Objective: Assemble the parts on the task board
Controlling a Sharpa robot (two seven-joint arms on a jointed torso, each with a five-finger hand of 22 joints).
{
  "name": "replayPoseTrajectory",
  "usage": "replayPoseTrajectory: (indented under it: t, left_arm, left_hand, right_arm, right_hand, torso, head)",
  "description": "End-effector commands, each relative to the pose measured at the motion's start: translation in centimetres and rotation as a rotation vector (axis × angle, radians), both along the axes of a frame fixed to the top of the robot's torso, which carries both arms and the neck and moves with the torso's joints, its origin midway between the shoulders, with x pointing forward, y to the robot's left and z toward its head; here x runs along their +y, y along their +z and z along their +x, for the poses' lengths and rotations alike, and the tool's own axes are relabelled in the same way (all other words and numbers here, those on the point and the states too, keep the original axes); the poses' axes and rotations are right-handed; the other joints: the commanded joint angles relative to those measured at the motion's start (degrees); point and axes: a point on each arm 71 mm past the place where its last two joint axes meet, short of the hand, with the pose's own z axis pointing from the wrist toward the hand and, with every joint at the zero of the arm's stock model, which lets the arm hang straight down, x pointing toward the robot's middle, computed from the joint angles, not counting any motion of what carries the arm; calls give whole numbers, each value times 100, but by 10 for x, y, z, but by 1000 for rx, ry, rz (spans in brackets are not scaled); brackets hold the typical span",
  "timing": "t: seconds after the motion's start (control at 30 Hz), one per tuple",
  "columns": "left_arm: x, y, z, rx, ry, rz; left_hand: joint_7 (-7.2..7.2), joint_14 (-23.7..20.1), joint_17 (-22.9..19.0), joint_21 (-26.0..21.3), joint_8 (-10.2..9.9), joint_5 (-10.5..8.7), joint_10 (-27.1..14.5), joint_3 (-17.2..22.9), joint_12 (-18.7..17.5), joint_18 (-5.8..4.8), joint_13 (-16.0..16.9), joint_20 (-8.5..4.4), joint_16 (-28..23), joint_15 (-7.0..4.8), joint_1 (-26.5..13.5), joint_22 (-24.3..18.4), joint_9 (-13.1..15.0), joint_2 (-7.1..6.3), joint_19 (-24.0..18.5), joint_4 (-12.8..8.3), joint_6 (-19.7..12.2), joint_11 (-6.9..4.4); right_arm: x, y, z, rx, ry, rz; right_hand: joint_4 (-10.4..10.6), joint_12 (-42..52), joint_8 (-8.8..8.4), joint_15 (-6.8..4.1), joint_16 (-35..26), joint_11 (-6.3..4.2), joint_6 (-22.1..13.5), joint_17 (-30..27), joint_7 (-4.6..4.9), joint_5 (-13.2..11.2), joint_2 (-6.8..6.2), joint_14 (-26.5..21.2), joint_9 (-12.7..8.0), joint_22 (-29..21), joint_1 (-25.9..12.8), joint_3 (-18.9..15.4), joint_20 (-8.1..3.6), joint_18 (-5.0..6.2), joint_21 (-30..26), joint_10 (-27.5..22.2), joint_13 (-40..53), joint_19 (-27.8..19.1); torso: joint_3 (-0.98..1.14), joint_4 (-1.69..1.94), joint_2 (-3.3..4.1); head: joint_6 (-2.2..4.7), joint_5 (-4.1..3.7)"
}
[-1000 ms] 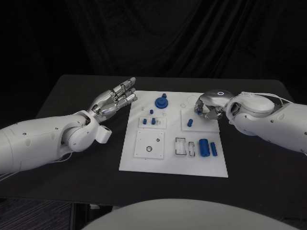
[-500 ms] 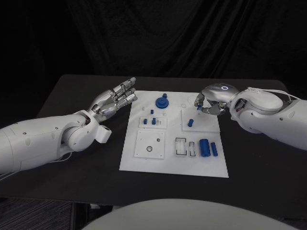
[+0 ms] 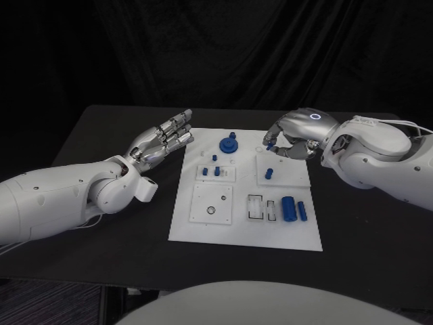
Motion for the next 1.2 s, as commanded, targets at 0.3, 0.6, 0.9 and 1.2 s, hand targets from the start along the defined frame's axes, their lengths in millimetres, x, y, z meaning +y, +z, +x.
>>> replayPoseTrajectory:
  t: [0.3, 0.6, 0.9, 1.2]
  left_arm:
    - [-2, 1, -2, -27, -9, -35]
    - [-1, 5, -3, -75, 17, -48]
    - [-4, 5, -3, -95, 18, -58]
    - [-4, 5, -3, -110, 23, -63]
  left_hand:
    - [95, 8, -6, 3, 21, 37, 4, -6, 61, 90, 11, 5, -21, 6, 34, -27, 5, 31, -3, -36, -23, 93]
    - [303, 8, -6, -44, 54, 37, 69, -97, 260, 101, 40, -294, -21, -178, 33, -230, 26, 12, -80, 22, 177, 142]
    - [431, 8, -6, -53, 59, 103, 68, -98, 291, 79, 42, -508, -21, -351, 116, -301, 33, 27, -103, 53, 258, 104]
    - [629, 8, -6, -50, 88, 482, 121, 18, 416, 91, 59, -640, -21, -504, 266, -314, 51, 206, -99, 19, 458, 16]
  right_arm:
    - [63, -26, -30, 2, 180, -35]
    - [98, -46, -38, 12, 245, -76]
    - [114, -57, -43, 27, 264, -101]
    - [110, -63, -45, 48, 253, -115]
  right_hand:
    - [-51, -52, -2, -46, 19, 5, 6, 69, 26, 35, -1, 39, 6, 683, 25, -19, -40, -84, 44, 49, -20, 8]
    - [-48, -59, -8, -43, 55, 7, 8, 122, 27, 28, -4, 65, 7, 689, 15, -25, -39, -89, 65, 54, -24, 17]
    - [-49, -62, -10, -43, 72, 3, 18, 142, 24, 10, -9, 79, 11, 693, 8, -31, -39, -92, 83, 73, -26, 25]
    - [-50, -65, -11, -44, 83, 1, 24, 155, 22, -4, -6, 88, 13, 695, 5, -32, -39, -93, 93, 84, -28, 30]
  torso:
    - [-3, 43, -7]
    - [-8, 14, 7]
    - [-9, 16, 7]
    - [7, -11, 2]
  head:
    - [1, 102]
    - [1, 137]
    - [1, 178]
    - [1, 248]
